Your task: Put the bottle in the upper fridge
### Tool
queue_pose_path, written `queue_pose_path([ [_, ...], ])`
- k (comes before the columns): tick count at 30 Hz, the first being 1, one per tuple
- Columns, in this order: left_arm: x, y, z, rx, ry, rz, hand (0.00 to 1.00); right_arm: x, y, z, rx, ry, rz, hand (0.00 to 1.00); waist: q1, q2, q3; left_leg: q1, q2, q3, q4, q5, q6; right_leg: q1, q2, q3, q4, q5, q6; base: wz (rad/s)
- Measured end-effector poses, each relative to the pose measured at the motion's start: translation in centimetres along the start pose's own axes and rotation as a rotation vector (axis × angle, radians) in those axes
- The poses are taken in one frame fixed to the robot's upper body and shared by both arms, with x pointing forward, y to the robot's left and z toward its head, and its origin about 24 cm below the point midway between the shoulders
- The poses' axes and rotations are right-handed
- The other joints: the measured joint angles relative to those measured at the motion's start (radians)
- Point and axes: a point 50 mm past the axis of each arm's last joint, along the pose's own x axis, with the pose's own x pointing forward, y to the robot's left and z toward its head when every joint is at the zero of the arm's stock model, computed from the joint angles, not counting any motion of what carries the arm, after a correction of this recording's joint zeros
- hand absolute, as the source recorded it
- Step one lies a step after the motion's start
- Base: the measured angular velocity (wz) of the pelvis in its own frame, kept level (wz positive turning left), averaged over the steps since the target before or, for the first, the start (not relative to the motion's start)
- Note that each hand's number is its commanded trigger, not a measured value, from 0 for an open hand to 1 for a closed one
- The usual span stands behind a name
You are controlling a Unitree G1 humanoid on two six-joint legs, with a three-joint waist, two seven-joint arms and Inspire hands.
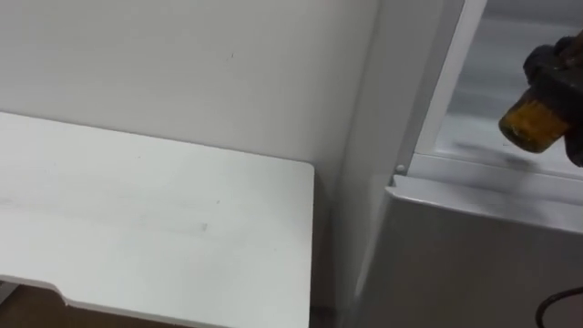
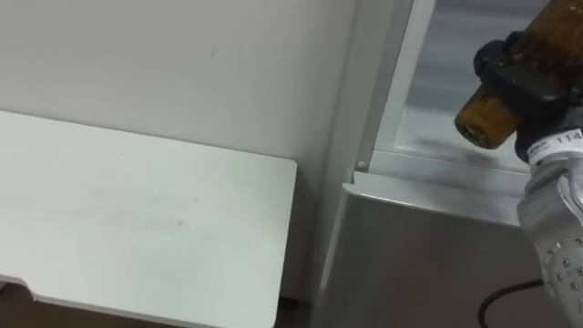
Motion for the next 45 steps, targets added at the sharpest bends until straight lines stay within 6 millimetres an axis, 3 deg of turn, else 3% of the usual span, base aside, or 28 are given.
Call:
queue_pose_path([
  [5, 0.0, 0.1, -0.1, 0.003, 0.011, -0.021, 0.00, 0.3, -0.8, -1.0, -0.014, 0.041, -0.021, 1.00, 0.011, 0.002, -0.0003, -0.017, -0.001, -0.018, 0.006, 0.000, 0.000, -0.008, 0.001, -0.016, 0.001, 0.000, 0.000, 0.11],
  [15, 0.1, 0.5, 0.9, 0.011, -0.029, -0.025, 0.00, 1.4, 0.3, -0.3, -0.141, 0.019, 0.021, 1.00, 0.043, 0.003, -0.0027, -0.056, 0.001, -0.036, 0.006, 0.004, -0.005, -0.035, 0.002, -0.030, 0.000, 0.000, 0.000, 0.04],
  [20, 0.1, 0.9, 1.4, 0.023, -0.053, -0.016, 0.00, 1.9, -0.2, -0.4, -0.181, 0.011, -0.012, 1.00, 0.065, -0.005, -0.0032, -0.056, -0.001, -0.039, 0.006, 0.005, -0.006, -0.036, 0.003, -0.034, 0.000, 0.000, 0.000, 0.00],
  [26, 0.1, 1.4, 1.9, 0.037, -0.085, -0.009, 0.00, 2.2, -1.5, -0.8, -0.173, 0.001, -0.065, 1.00, 0.087, -0.019, 0.0040, -0.055, 0.001, -0.049, 0.007, 0.006, -0.007, -0.031, 0.001, -0.056, 0.000, 0.000, 0.000, 0.04],
  [31, 0.1, 1.3, 2.1, 0.045, -0.096, -0.020, 0.00, 2.3, -1.6, -0.4, -0.161, -0.038, -0.066, 1.00, 0.092, -0.021, 0.0179, -0.077, 0.002, -0.051, 0.022, 0.005, -0.006, -0.043, 0.001, -0.057, 0.000, 0.000, 0.000, 0.00],
  [45, 0.2, 1.4, 2.9, 0.084, -0.118, -0.037, 0.00, 3.6, -1.1, 0.1, -0.188, -0.050, -0.086, 1.00, 0.087, -0.023, 0.0173, -0.129, 0.004, -0.057, 0.055, 0.004, -0.006, -0.077, 0.002, -0.070, 0.003, 0.005, -0.008, 0.01],
])
